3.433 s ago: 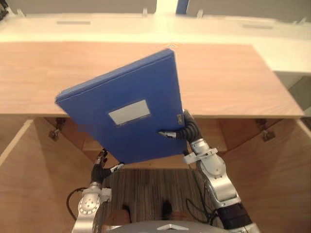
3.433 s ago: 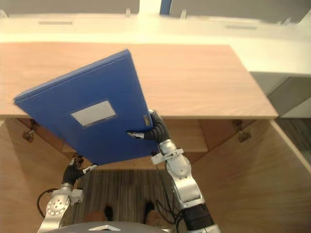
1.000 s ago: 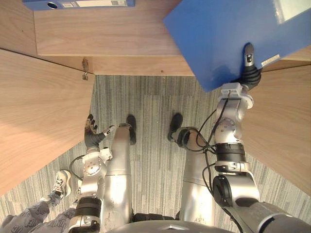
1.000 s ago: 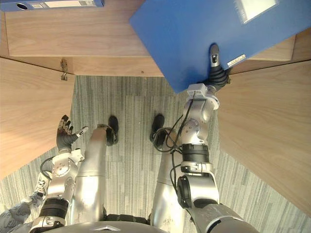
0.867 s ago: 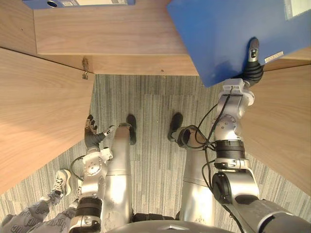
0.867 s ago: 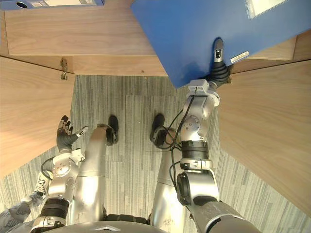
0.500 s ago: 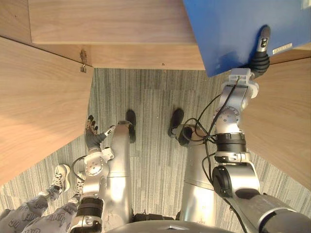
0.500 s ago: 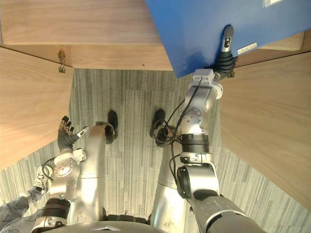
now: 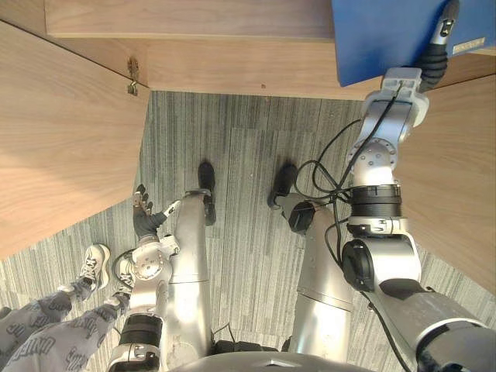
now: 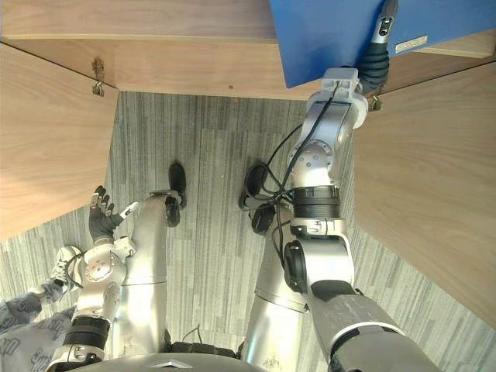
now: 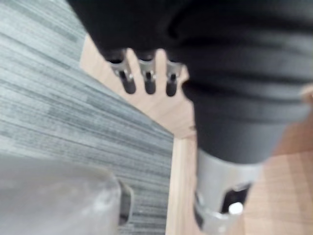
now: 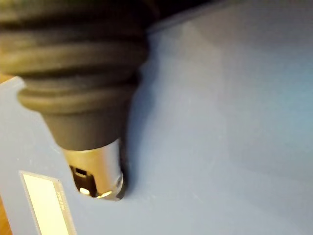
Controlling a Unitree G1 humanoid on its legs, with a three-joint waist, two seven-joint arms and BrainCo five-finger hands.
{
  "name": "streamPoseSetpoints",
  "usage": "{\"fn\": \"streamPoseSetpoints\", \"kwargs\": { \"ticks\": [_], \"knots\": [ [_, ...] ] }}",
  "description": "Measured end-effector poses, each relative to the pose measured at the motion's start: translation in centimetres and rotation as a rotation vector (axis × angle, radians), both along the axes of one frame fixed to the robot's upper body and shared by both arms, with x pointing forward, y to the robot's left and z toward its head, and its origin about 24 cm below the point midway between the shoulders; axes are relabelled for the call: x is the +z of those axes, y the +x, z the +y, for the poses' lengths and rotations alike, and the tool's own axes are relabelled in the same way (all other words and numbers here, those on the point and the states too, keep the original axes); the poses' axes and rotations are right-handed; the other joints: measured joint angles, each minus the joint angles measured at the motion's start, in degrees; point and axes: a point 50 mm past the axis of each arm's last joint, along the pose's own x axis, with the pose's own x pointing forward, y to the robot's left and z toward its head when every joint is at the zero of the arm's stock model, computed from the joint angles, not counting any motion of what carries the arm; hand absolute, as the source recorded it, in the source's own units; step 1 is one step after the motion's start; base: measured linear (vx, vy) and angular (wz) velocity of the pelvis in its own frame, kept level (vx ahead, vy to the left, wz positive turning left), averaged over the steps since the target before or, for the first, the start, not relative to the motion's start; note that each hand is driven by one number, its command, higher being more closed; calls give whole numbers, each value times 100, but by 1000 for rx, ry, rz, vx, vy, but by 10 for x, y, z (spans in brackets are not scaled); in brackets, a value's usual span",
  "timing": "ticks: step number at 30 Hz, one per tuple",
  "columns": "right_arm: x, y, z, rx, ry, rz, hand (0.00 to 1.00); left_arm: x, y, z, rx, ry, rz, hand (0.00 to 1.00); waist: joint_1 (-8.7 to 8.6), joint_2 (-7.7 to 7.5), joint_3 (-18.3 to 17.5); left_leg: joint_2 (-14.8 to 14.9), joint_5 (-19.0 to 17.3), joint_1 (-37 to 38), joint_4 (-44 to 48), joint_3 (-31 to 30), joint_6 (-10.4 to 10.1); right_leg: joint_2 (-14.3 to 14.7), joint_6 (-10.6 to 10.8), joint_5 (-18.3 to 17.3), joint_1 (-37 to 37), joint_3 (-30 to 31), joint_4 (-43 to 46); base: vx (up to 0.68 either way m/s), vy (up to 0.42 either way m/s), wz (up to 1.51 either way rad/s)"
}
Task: Walk over to the cabinet, pick up the folder, carry it to the office cabinet, place the folder inside the office cabinet, then close the office cabinet door
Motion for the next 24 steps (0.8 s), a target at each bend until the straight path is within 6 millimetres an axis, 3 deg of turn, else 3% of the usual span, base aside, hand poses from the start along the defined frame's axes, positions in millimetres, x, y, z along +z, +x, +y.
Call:
{"fn": "streamPoseSetpoints", "kwargs": {
  "ticks": [1, 3, 5, 6, 7, 18, 24],
  "knots": [
    [-1, 0, -1, -3, 3, 2, 100, -1, 0, 1, 2, 3, 4, 0, -27, -1, -1, -12, 39, 14, 59, 20, -41, -21, -115, 110, 33, -3, 3, -17, -51, 27],
    [3, -1, -2, 0, 9, -11, 100, 0, 1, 0, -2, 5, 4, 0, 10, 11, -15, 0, 47, 13, 20, -33, -48, -4, -138, 136, 69, -120, -80, -33, -36, -5],
    [4, -1, -6, -12, 2, -8, 100, -2, -1, 1, 0, 2, 12, 0, 24, 33, -35, 121, 104, 16, -33, -25, -70, -41, -198, -30, 55, 42, 510, -17, -61, 1],
    [1, -2, -9, -25, 3, -1, 100, -4, -2, 4, 6, 9, 20, 0, -20, 51, -63, 111, 149, -10, 116, 0, -119, 20, -291, -280, 190, 213, 564, 17, -61, 23],
    [3, -3, -11, -31, 5, -3, 100, -3, -2, 2, 4, 6, 19, 0, 4, 45, -102, 110, 168, -34, 66, -68, -139, 23, -304, -284, 187, 143, 519, 24, -19, 14],
    [8, -16, -14, -93, -35, -41, 100, -4, -1, 0, -3, 5, 25, 0, -8, 36, -114, 79, 223, 113, -39, -50, -200, 21, -243, -297, 402, 130, 360, 17, 14, 1],
    [17, -7, -20, -77, -64, -39, 100, -3, -1, 0, -7, 5, 23, 0, -5, 36, -114, 70, 219, 108, -72, -30, -192, 5, -238, -295, 382, 133, 347, 1, 3, 1]
  ]
}}
